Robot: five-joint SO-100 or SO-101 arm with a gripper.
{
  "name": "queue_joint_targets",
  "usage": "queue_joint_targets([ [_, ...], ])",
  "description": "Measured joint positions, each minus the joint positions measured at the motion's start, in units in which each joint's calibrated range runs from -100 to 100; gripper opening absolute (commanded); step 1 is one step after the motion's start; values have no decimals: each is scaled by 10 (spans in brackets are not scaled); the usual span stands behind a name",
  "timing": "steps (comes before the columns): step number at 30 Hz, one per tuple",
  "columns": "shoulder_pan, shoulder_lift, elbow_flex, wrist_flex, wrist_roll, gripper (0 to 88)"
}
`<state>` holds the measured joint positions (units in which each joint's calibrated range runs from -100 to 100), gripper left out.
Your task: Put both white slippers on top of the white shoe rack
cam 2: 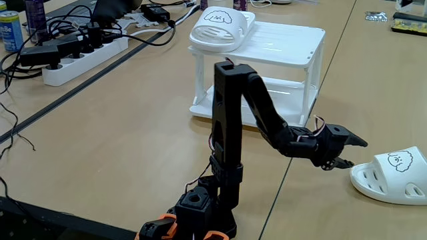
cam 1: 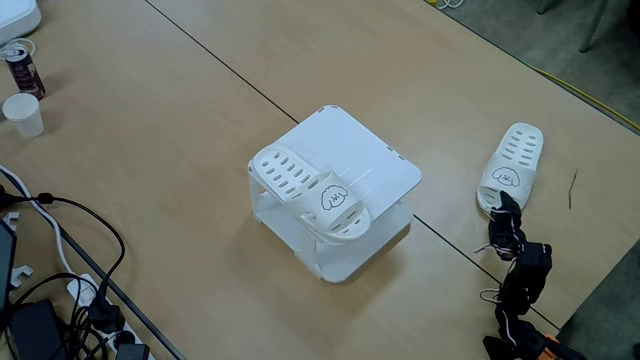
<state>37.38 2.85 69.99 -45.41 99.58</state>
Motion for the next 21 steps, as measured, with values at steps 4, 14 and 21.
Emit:
queue_joint_targets([
  [4, 0, 48, -57, -7, 0, 224],
  [14, 0, 147, -155, -7, 0, 224],
  [21, 13, 203, -219, -7, 0, 224],
])
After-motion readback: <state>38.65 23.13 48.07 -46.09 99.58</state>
